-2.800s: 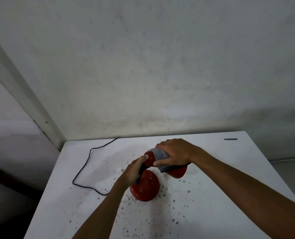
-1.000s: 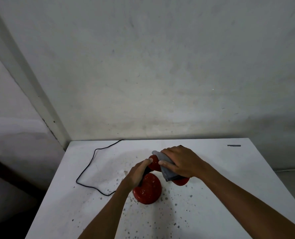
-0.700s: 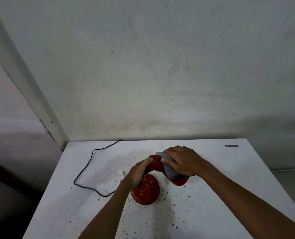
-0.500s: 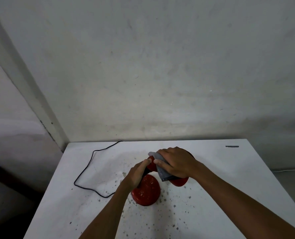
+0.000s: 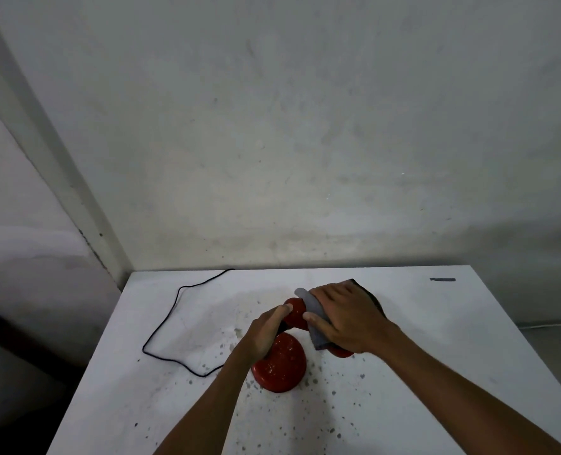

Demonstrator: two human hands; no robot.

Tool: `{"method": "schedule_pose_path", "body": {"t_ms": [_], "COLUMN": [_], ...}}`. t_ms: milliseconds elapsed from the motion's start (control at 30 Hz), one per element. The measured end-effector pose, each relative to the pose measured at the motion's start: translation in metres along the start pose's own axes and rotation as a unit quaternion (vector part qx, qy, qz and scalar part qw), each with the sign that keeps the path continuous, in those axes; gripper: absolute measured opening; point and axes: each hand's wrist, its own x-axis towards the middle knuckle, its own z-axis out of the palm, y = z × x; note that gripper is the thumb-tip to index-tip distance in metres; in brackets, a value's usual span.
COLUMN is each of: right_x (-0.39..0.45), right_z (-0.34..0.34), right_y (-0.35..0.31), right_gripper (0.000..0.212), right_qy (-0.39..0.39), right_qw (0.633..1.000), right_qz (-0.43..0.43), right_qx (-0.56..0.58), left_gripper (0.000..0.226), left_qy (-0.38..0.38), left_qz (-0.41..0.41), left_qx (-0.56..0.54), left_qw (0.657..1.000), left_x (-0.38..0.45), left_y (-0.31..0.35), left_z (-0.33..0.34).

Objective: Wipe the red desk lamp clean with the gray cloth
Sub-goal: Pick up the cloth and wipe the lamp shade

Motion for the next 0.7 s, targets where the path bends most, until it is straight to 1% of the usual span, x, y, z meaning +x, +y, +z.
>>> {"method": "schedule_pose_path", "body": {"t_ms": [67, 133, 233, 333, 500, 633, 700], "right_x": [-0.002, -0.007, -0.021, -0.036, -0.061, -0.059, -0.049], "right_z": [0.007, 0.016, 0.027, 0.029, 0.022, 0.025, 0.023], "right_y": [-0.017, -0.029, -0.028, -0.012, 0.013, 0.016, 0.01], "right_gripper": [0.073, 0.081, 0.089, 0.094, 0.105, 0.106, 0.103], "right_qy": [0.038, 0.059, 0.042, 0.04, 0.08, 0.085, 0.081], "right_qw": [0.999, 0.998, 0.997, 0.996, 0.994, 0.994, 0.994], "right_qz": [0.004, 0.029, 0.049, 0.06, 0.069, 0.071, 0.058], "right_qx": [-0.013, -0.02, -0.042, -0.046, -0.012, -0.008, -0.035], "left_gripper": [0.055, 0.048, 0.039, 0.026, 0.027, 0.03, 0.028], "left_qy": [-0.002, -0.004, -0.021, -0.025, -0.035, -0.034, -0.027], "left_qz": [0.016, 0.019, 0.014, 0.001, 0.0, -0.002, 0.0], "left_qx": [0.006, -0.002, -0.021, -0.041, -0.062, -0.046, -0.04], "left_qw": [1.0, 1.0, 0.999, 0.999, 0.997, 0.998, 0.999], "left_x": [-0.001, -0.001, -0.001, -0.001, -0.003, -0.001, 0.0], "left_y": [0.003, 0.003, 0.001, 0.001, 0.005, 0.005, 0.005], "left_z": [-0.001, -0.003, -0.005, -0.006, -0.007, -0.005, -0.003]}}
